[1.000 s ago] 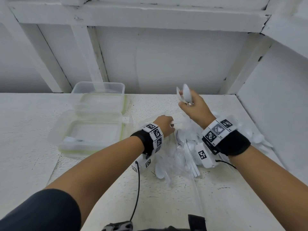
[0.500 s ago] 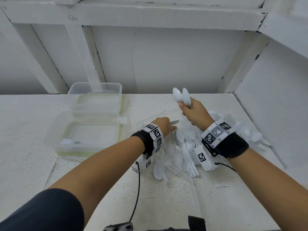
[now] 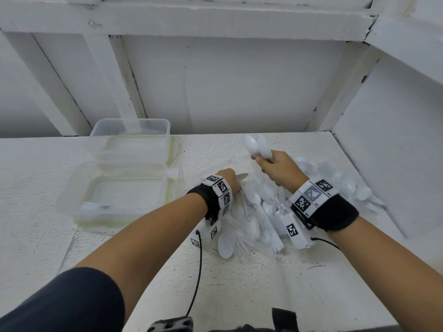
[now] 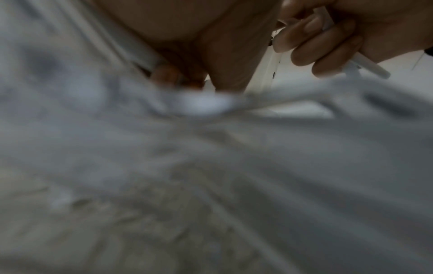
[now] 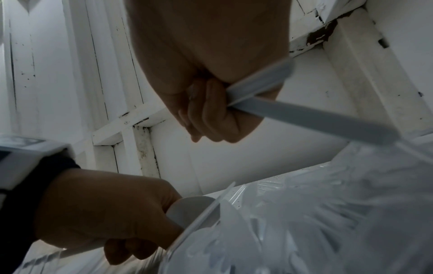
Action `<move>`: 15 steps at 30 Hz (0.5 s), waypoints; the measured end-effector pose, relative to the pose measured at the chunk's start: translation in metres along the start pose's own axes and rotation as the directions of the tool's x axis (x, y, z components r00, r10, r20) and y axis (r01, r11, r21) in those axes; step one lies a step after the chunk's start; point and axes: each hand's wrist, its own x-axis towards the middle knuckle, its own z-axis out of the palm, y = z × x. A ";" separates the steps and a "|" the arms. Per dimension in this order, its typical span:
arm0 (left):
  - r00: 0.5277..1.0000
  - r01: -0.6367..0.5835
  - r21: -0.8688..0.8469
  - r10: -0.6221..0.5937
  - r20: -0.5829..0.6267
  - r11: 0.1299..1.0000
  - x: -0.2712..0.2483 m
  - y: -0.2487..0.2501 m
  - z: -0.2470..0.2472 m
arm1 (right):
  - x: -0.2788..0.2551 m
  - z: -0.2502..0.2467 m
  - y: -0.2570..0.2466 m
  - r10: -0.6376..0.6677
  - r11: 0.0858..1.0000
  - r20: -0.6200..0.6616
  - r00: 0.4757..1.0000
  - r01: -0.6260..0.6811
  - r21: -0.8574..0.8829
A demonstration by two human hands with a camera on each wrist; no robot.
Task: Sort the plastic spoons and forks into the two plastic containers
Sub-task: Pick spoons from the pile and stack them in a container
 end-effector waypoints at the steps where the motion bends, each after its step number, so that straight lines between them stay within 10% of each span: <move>1: 1.000 0.010 -0.046 -0.010 0.004 0.999 0.001 -0.002 -0.001 | -0.001 -0.001 0.000 -0.001 1.000 0.001 1.000 0.001 0.004; 7: 0.993 0.120 -0.303 -0.121 0.018 0.945 0.005 -0.009 -0.016 | -0.006 -0.003 0.001 -0.005 0.999 -0.005 1.000 0.005 0.053; 15: 0.987 -0.095 -0.493 0.015 -0.163 0.865 -0.018 -0.013 -0.046 | -0.004 -0.003 0.009 -0.009 0.999 0.021 1.000 0.010 -0.035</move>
